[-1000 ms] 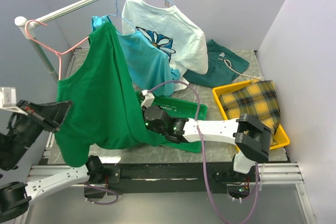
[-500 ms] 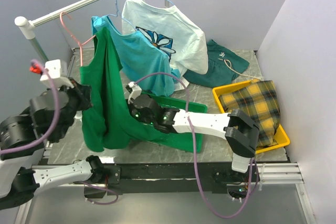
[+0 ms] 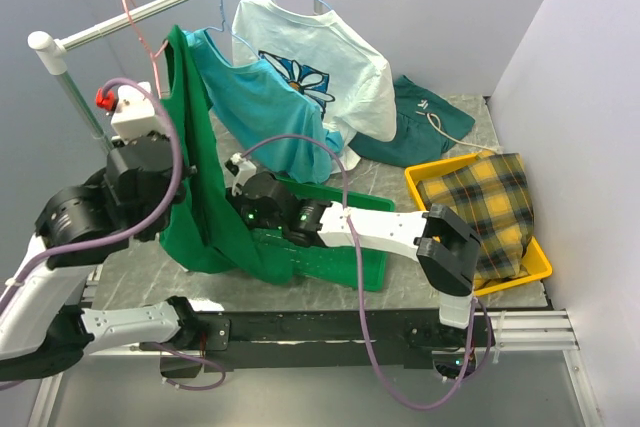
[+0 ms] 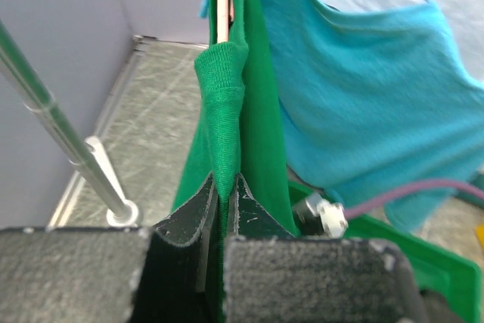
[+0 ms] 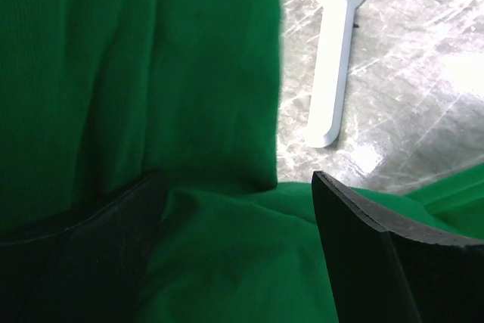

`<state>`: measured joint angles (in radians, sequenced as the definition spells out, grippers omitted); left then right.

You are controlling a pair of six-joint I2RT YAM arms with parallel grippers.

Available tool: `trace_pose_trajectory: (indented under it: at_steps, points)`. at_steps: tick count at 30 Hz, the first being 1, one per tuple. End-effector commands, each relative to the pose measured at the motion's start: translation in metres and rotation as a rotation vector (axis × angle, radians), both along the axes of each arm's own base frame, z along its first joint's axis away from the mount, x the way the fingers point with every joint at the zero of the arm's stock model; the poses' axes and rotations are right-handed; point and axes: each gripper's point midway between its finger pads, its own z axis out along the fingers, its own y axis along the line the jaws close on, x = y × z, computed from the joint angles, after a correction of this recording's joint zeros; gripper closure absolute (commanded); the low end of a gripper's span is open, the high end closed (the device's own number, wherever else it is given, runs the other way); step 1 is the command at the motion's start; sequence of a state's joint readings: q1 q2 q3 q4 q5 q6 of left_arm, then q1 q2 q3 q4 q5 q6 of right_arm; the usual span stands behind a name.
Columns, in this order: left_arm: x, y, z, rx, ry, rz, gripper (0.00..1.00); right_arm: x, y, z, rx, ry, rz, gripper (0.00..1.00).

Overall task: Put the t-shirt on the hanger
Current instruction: Place the hanger at the clothesline.

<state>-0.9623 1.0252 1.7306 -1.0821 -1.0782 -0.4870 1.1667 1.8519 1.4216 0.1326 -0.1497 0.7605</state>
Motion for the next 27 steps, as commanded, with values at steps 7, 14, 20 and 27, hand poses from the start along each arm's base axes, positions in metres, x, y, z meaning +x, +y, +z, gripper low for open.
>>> trace_pose_trajectory:
  at_steps: [7,14,20,27]
  points:
    - [0.037,0.016,0.024,-0.041,-0.086,0.164,0.99,-0.004,0.018,0.024,0.054,-0.012,0.116,0.14]
    - [0.051,0.014,0.014,-0.051,-0.087,0.202,0.99,-0.005,0.024,0.014,0.035,0.015,0.14,0.14]
    - [0.058,0.015,-0.002,-0.047,-0.072,0.211,0.99,-0.005,0.025,0.004,0.023,0.033,0.141,0.14]
    - [0.062,0.018,-0.027,-0.06,-0.039,0.188,0.99,0.0,0.028,0.001,0.017,0.042,0.118,0.14]
